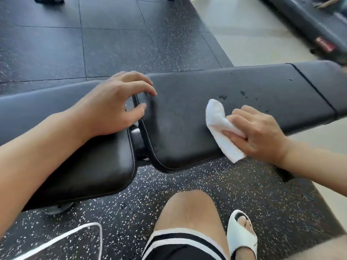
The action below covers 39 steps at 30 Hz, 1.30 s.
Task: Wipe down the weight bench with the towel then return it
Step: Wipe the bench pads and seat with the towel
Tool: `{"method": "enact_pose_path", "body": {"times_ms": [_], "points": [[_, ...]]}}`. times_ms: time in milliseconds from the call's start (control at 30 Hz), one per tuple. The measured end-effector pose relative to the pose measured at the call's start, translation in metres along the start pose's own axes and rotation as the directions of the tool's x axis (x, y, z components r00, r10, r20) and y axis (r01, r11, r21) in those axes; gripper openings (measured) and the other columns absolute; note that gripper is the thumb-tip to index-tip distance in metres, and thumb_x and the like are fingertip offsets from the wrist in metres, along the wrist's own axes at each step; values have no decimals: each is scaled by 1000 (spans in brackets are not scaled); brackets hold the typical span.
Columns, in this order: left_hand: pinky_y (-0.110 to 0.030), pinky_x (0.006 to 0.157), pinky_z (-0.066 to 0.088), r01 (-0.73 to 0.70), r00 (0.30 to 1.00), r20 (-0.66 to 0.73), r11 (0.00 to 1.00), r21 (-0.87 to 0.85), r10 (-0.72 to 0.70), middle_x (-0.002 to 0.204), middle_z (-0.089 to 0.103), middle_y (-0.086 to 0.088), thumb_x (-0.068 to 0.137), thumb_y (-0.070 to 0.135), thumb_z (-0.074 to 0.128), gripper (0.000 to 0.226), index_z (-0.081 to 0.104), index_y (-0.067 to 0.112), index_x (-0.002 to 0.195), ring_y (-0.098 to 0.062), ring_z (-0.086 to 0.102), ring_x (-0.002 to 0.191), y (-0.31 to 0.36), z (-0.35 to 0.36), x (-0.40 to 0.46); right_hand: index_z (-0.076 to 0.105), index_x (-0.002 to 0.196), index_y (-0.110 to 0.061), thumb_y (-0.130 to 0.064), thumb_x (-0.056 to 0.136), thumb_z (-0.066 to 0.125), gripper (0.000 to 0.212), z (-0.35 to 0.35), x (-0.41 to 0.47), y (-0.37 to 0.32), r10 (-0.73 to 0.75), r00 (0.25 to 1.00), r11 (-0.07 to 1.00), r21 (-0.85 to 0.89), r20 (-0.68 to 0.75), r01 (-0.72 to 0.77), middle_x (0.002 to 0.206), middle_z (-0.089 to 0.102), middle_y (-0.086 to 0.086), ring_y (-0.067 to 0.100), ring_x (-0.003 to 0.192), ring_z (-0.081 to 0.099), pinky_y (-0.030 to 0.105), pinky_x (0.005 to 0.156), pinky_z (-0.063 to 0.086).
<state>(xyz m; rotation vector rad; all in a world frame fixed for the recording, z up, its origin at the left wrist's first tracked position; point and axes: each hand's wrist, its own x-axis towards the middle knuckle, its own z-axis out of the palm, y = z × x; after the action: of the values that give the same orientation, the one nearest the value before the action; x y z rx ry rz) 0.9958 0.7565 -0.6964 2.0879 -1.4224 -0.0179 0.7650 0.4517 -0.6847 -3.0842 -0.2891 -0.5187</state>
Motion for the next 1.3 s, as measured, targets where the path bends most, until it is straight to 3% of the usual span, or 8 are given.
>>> {"method": "enact_pose_path", "body": {"times_ms": [300, 400, 500, 633, 833, 967, 1133, 1300], "points": [[-30, 114, 37, 101, 995, -22, 995, 27, -100, 130, 61, 5, 86, 23, 61, 34, 71, 23, 119, -19, 56, 123, -5, 4, 15, 62, 90, -11, -35, 96, 60, 25, 26, 77, -100, -167, 985, 971, 169, -34, 171, 83, 57, 3, 26, 74, 46, 40, 56, 37], [-24, 113, 36, 130, 991, -25, 991, 32, -129, 131, 62, 6, 87, 21, 62, 34, 72, 23, 119, -16, 56, 124, 0, 2, 15, 62, 95, -13, -37, 96, 59, 25, 30, 86, -101, -216, 976, 946, 240, -38, 219, 84, 57, 0, 24, 77, 45, 36, 58, 32], [-34, 115, 40, 154, 988, -28, 986, 63, -152, 133, 63, 9, 89, 22, 62, 33, 72, 26, 120, -14, 56, 128, 5, 1, 14, 61, 98, -15, -41, 100, 53, 28, 30, 82, -71, -262, 965, 929, 271, -4, 253, 88, 57, -4, 21, 81, 44, 34, 59, 33], [-40, 114, 44, 211, 976, -75, 971, 115, -203, 132, 66, 12, 90, 21, 65, 30, 75, 29, 117, -11, 59, 128, 13, 4, 14, 40, 88, -30, -44, 101, 55, 24, 24, 84, 14, 28, 998, 973, 226, 57, -40, 87, 53, -9, 26, 90, 54, 38, 67, 42], [-41, 121, 37, 423, 898, -187, 897, 124, -398, 140, 65, 4, 90, 42, 56, 45, 73, 21, 127, -20, 54, 136, 58, 42, 15, 58, 114, -23, -51, 103, 38, 36, 48, 153, 103, 305, 938, 945, 71, 161, -320, 114, 69, 10, 35, 109, 63, 39, 80, 37], [-35, 127, 22, 521, 837, -218, 853, 37, -502, 152, 56, -1, 90, 43, 52, 53, 68, 22, 136, -20, 42, 147, 103, 82, 31, 55, 121, -23, -49, 103, 36, 37, 59, 169, 108, 271, 943, 959, 31, 191, -282, 120, 68, 12, 35, 113, 61, 40, 81, 39], [-59, 120, 30, 656, 749, -277, 732, 183, -602, 153, 51, 8, 87, 54, 44, 54, 59, 36, 136, -17, 37, 148, 123, 100, 54, 40, 146, -26, -45, 104, 41, 46, 40, 112, 77, 95, 993, 981, 165, 75, -106, 112, 69, 2, 33, 108, 60, 40, 75, 40], [-58, 117, 35, 656, 752, -274, 723, 216, -600, 151, 54, 5, 90, 48, 44, 51, 60, 33, 136, -20, 43, 145, 131, 96, 53, 41, 107, -27, -39, 97, 63, 27, 6, -3, 57, -279, 950, 915, 261, -141, 308, 79, 57, -5, 24, 71, 53, 33, 52, 38]]}}
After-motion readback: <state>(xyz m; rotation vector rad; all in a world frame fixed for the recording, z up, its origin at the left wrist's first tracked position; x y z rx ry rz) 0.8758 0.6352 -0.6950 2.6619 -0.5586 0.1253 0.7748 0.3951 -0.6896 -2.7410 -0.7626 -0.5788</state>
